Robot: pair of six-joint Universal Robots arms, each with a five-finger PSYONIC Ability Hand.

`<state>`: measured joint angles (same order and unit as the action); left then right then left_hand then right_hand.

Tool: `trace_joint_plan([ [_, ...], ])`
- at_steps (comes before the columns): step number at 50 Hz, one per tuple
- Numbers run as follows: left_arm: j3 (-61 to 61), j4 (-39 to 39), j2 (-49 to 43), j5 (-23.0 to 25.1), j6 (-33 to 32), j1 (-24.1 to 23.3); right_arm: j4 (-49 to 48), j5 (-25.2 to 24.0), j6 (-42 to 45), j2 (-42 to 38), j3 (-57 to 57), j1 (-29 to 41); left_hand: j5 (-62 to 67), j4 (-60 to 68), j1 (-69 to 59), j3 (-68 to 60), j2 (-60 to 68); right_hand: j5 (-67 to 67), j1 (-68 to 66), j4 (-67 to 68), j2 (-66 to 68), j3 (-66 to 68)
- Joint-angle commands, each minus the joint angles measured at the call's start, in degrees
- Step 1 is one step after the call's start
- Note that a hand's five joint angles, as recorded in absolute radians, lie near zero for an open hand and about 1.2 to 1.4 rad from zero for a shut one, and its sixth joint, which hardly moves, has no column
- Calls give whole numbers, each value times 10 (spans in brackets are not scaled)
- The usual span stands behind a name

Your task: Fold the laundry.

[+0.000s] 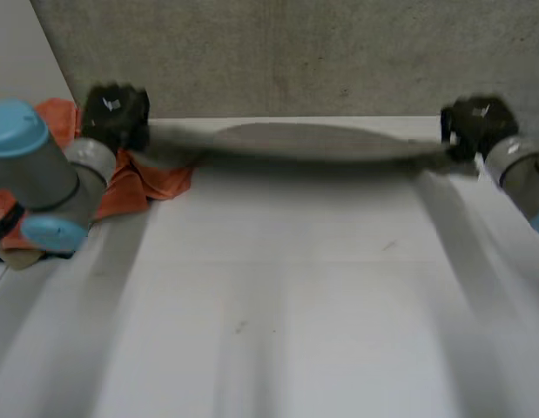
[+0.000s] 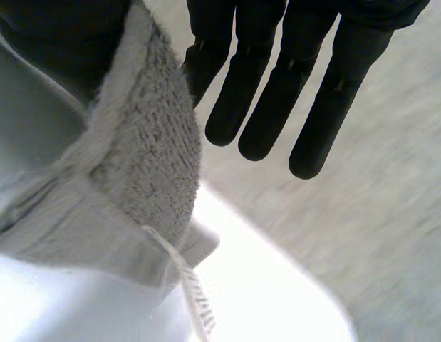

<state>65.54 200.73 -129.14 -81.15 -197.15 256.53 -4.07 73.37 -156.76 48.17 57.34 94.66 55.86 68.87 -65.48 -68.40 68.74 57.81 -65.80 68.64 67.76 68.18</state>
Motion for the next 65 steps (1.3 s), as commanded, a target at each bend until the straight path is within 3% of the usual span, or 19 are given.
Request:
trace_joint_plan([
  [1, 167, -78, 88, 23, -113, -12, 175, -24, 95, 75, 128, -21, 141, 111, -145, -116, 113, 122, -142, 114, 122, 118],
  [4, 213, -141, 128, 21, -155, -14, 255, -19, 136, 107, 161, -31, 141, 111, -145, -116, 113, 122, -142, 114, 122, 118],
  [8, 273, -308, 201, 17, -239, -18, 379, 2, 248, 167, 224, -61, 141, 111, -145, -116, 113, 122, -142, 114, 122, 118],
  [12, 290, -448, 230, 20, -279, -17, 419, 10, 365, 200, 271, -83, 141, 111, -145, -116, 113, 122, -142, 114, 122, 118],
  [15, 286, -498, 232, 26, -290, -17, 395, 6, 411, 208, 275, -88, 141, 111, -145, -116, 113, 122, -142, 114, 122, 118],
  [19, 248, -482, 230, 29, -291, -14, 348, 8, 386, 185, 251, -82, 141, 111, -145, -116, 113, 122, -142, 114, 122, 118],
  [25, 129, -418, 177, 14, -270, -17, 300, 8, 266, 119, 161, -52, 141, 111, -145, -116, 113, 122, -142, 114, 122, 118],
  [32, -63, -377, 27, -29, -232, -46, 195, 48, 161, 34, 60, -8, 141, 111, -145, -116, 113, 122, -142, 114, 122, 118],
  [40, -225, -395, -109, -106, -223, -66, 115, 92, 154, -53, -30, 20, 141, 111, -145, -116, 113, 122, -142, 114, 122, 118],
  [47, -303, -377, -176, -94, -232, -81, 80, 121, 173, -127, -98, 36, 141, 111, -145, -116, 113, 122, -142, 114, 122, 118],
  [48, -306, -371, -182, -93, -230, -82, 77, 128, 175, -134, -105, 38, 75, 45, -79, -50, 46, 50, -70, 42, 51, 46],
  [49, -308, -366, -184, -92, -230, -84, 74, 133, 177, -141, -110, 39, -27, -57, 23, 53, -56, -152, 132, -160, -152, -156],
  [50, -309, -352, -191, -91, -228, -87, 69, 150, 180, -152, -121, 45, -430, -460, 426, 455, -458, -578, 558, -586, -578, -582],
  [51, -309, -344, -192, -91, -229, -88, 66, 161, 181, -156, -124, 48, -559, -589, 555, 584, -587, -578, 558, -586, -578, -582],
  [57, -278, -272, -162, -96, -222, -94, 64, 227, 154, -142, -124, 54, -559, -589, 555, 584, -587, -578, 558, -586, -578, -582],
  [65, -120, -199, -32, -110, -188, -87, 36, 210, 58, -49, -12, 55, -559, -589, 555, 584, -587, -578, 558, -586, -578, -582],
])
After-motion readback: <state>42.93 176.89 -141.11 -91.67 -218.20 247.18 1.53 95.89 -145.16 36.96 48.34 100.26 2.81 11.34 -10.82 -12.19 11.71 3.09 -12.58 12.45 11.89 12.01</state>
